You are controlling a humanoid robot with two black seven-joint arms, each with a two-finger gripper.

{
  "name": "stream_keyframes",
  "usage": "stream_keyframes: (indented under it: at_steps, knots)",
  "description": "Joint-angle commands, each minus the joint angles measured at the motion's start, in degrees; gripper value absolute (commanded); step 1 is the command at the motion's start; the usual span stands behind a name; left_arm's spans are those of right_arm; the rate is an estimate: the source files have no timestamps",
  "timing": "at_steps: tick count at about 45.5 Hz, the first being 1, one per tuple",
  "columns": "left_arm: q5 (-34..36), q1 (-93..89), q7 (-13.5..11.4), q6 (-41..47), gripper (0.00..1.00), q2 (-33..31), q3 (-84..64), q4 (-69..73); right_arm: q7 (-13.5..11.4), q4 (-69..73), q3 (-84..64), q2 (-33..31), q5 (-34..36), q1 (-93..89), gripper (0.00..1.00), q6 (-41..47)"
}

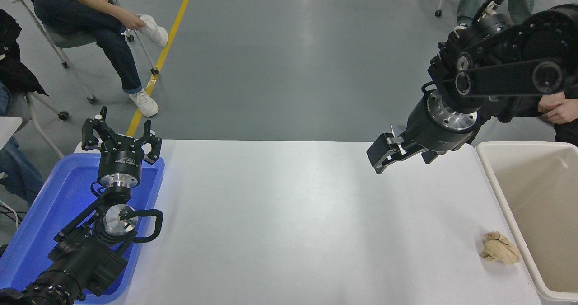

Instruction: Pick up foil plate and place in dustbin

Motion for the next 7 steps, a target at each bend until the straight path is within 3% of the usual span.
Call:
stream_keyframes:
  at_steps: [1,7]
  knots:
    - [0.0,0.0,0.0,0.0,0.99,0.0,0.0,-0.05,-0.02,-0.57,-1.77,1.5,1.88,0.41,1.0,0.37]
    - [0.0,0.0,0.0,0.0,0.99,0.0,0.0,0.04,0.07,-0.92,-1.33,3.17,1.89,0.41,1.0,0.46]
